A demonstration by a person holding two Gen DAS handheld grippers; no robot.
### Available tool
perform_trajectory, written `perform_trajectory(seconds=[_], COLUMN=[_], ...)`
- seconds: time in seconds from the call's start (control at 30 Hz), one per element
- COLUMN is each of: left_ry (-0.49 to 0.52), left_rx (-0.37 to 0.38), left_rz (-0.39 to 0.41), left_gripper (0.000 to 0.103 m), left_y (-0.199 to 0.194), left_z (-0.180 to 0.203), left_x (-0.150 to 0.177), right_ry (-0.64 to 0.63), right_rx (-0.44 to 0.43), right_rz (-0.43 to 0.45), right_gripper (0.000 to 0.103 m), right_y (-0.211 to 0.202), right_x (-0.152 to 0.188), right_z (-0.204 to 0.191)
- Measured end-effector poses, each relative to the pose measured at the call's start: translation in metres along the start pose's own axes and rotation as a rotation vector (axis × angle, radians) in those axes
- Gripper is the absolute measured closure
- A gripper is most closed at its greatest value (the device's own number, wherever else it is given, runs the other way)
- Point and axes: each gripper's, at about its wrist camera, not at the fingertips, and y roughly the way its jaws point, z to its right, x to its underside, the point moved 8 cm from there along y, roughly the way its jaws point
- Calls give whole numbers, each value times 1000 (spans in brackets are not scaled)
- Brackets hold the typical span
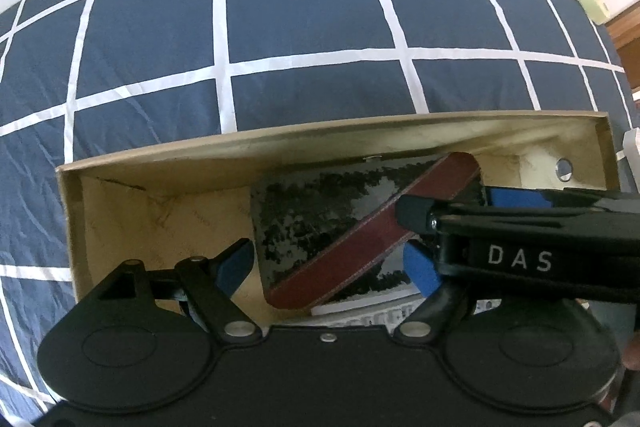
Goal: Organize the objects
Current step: 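Lower the camouflage case into the box beyond the remotes, then open the right gripper to release the case in the box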
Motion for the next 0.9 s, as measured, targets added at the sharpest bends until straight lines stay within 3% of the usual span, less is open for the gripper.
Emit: perform_trajectory(seconds=[0.37,0.43,0.63,0.7,0.9], left_ry=[-45,-43,-33,-26,17], left_rx=[-12,-18,-19,-21,-9], left_rz=[54,70,99,110,136], left_gripper=[18,13,13,7,4], left_y=[-39,-47,-70,-76,-96], left_z=[6,10,28,34,65], left_x=[16,21,40,48,70], right_ry=[-26,-24,-14,-7,28], right_rx=[-22,-27,-31,-27,-10], right_rz=[60,76,126,143,211], right_gripper=[23,21,15,14,6], right_y=[-41,-52,-88,-101,-145], right_x=[10,14,28,34,57], right_z=[-8,-8,1,7,27])
